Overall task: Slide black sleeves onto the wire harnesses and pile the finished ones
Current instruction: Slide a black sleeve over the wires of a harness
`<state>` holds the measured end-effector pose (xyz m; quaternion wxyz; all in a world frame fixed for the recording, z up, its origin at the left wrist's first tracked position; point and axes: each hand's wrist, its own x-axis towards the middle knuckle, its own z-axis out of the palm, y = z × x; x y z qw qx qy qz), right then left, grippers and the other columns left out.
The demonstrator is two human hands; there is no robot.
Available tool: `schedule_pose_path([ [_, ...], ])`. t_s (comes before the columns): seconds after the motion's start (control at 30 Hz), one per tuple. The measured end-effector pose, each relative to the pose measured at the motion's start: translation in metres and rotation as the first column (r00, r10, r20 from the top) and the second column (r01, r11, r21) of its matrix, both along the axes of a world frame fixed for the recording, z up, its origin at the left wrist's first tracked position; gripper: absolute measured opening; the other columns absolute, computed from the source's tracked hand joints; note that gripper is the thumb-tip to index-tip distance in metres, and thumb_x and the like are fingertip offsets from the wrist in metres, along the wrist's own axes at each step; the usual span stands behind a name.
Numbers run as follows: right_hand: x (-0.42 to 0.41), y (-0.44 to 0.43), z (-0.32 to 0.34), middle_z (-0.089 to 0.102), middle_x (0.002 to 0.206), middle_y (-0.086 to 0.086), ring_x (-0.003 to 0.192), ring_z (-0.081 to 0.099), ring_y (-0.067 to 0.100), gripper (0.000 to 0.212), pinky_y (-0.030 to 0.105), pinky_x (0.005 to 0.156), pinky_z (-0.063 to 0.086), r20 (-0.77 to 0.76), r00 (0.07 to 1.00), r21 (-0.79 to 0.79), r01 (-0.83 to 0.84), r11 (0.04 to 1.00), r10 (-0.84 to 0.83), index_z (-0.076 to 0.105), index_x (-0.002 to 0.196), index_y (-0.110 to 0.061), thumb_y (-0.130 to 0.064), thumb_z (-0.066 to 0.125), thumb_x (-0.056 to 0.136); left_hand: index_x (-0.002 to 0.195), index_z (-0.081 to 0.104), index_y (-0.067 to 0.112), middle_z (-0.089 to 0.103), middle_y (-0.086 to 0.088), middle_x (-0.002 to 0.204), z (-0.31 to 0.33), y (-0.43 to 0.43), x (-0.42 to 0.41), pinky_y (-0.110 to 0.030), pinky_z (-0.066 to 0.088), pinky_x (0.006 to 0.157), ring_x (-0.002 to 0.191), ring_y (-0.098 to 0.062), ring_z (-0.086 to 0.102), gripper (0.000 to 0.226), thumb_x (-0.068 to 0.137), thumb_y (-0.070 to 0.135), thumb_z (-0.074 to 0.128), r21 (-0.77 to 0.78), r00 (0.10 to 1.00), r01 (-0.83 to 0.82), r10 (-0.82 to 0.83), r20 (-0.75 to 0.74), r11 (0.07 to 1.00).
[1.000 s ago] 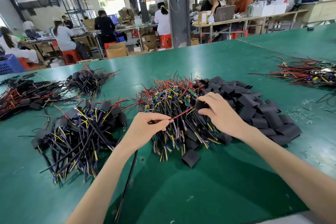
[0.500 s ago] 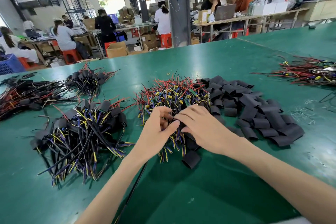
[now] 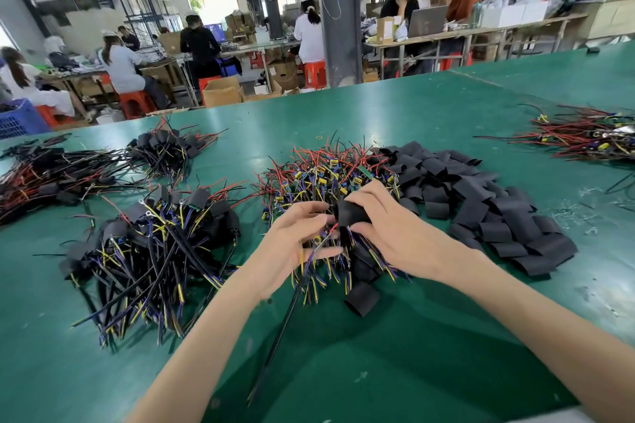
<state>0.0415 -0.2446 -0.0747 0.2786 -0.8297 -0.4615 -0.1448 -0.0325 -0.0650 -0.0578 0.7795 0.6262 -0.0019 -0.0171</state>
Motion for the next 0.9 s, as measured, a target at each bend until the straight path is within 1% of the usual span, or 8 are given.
schedule_pose_path([
  [0.07, 0.001, -0.005, 0.007, 0.038, 0.122, 0.009, 0.104, 0.042, 0.021, 0.036, 0.021, 0.089, 0.031, 0.097, 0.994, -0.027, 0.046, 0.999, -0.044, 0.043, 0.125, -0.004, -0.024, 0.042, 0.095, 0.120, 0.051, 0.000, 0.062, -0.017, 0.103, 0.003, 0.005, -0.001, -0.042, 0.058, 0.074, 0.081, -0.028, 0.064, 0.046, 0.078, 0.018, 0.058, 0.015, 0.995, 0.075, -0.074, -0.065, 0.997],
  [0.13, 0.004, -0.010, 0.010, 0.043, 0.115, 0.011, 0.100, 0.045, 0.021, 0.033, 0.025, 0.093, 0.034, 0.177, 0.982, -0.050, 0.070, 0.996, -0.060, 0.045, 0.122, 0.001, -0.020, 0.046, 0.096, 0.112, 0.055, 0.005, 0.068, -0.017, 0.099, 0.004, 0.007, -0.002, -0.035, 0.057, 0.062, 0.071, -0.028, 0.066, 0.037, 0.080, 0.021, 0.059, 0.086, 0.989, 0.104, -0.094, -0.113, 0.991],
  [0.27, 0.009, -0.017, 0.014, 0.047, 0.113, 0.011, 0.100, 0.045, 0.021, 0.031, 0.019, 0.094, 0.029, 0.176, 0.982, -0.021, 0.074, 0.997, -0.069, 0.049, 0.118, 0.002, -0.016, 0.050, 0.094, 0.099, 0.062, 0.001, 0.068, -0.011, 0.079, 0.000, 0.008, 0.000, -0.019, 0.037, 0.045, 0.051, -0.012, 0.048, 0.012, 0.091, 0.005, 0.055, 0.221, 1.000, -0.011, 0.015, -0.017, 0.975],
  [0.33, 0.011, -0.018, 0.013, 0.047, 0.116, 0.011, 0.104, 0.048, 0.024, 0.033, 0.027, 0.098, 0.033, 0.142, 0.988, -0.059, 0.066, 0.996, -0.058, 0.050, 0.122, 0.001, -0.015, 0.053, 0.094, 0.094, 0.067, 0.005, 0.062, -0.008, 0.074, -0.002, 0.009, 0.002, -0.017, 0.033, 0.047, 0.054, -0.011, 0.041, 0.010, 0.089, 0.001, 0.059, 0.309, 0.994, -0.100, 0.081, 0.074, 0.946],
  [0.43, 0.010, -0.017, 0.009, 0.050, 0.117, 0.010, 0.105, 0.049, 0.025, 0.037, 0.035, 0.096, 0.037, 0.147, 0.988, -0.099, 0.053, 0.994, -0.038, 0.052, 0.126, -0.001, -0.018, 0.055, 0.093, 0.095, 0.070, 0.016, 0.062, 0.006, 0.073, -0.001, 0.011, 0.002, -0.013, 0.038, 0.052, 0.060, -0.005, 0.047, 0.015, 0.087, 0.004, 0.064, 0.415, 0.980, -0.182, 0.128, 0.156, 0.891],
  [0.57, 0.007, -0.015, 0.010, 0.048, 0.119, 0.007, 0.085, 0.041, 0.009, 0.038, 0.019, 0.077, 0.032, 0.122, 0.992, -0.115, 0.020, 0.993, -0.006, 0.051, 0.129, -0.005, -0.020, 0.054, 0.094, 0.095, 0.069, 0.021, 0.068, 0.015, 0.074, 0.000, 0.009, 0.002, -0.009, 0.039, 0.053, 0.061, 0.003, 0.052, 0.019, 0.086, 0.005, 0.066, 0.425, 0.965, -0.232, 0.151, 0.216, 0.875],
  [0.7, 0.005, -0.016, 0.013, 0.052, 0.116, 0.011, 0.083, 0.032, 0.003, 0.038, 0.015, 0.070, 0.027, 0.155, 0.988, -0.131, -0.008, 0.991, 0.028, 0.055, 0.125, 0.001, -0.014, 0.061, 0.090, 0.094, 0.069, 0.022, 0.068, 0.016, 0.072, 0.000, 0.007, 0.002, -0.009, 0.039, 0.052, 0.060, 0.004, 0.052, 0.021, 0.085, 0.004, 0.066, 0.415, 0.951, -0.270, 0.173, 0.255, 0.869],
  [0.9, 0.001, -0.019, 0.013, 0.046, 0.118, 0.005, 0.091, 0.052, 0.023, 0.039, 0.037, 0.083, 0.041, 0.048, 0.999, -0.051, 0.004, 0.999, -0.002, 0.050, 0.130, -0.006, -0.023, 0.051, 0.095, 0.099, 0.069, 0.009, 0.066, 0.013, 0.068, -0.001, 0.007, 0.003, -0.006, 0.038, 0.054, 0.056, 0.006, 0.051, 0.020, 0.083, -0.003, 0.066, 0.437, 0.939, -0.285, 0.155, 0.308, 0.853],
])
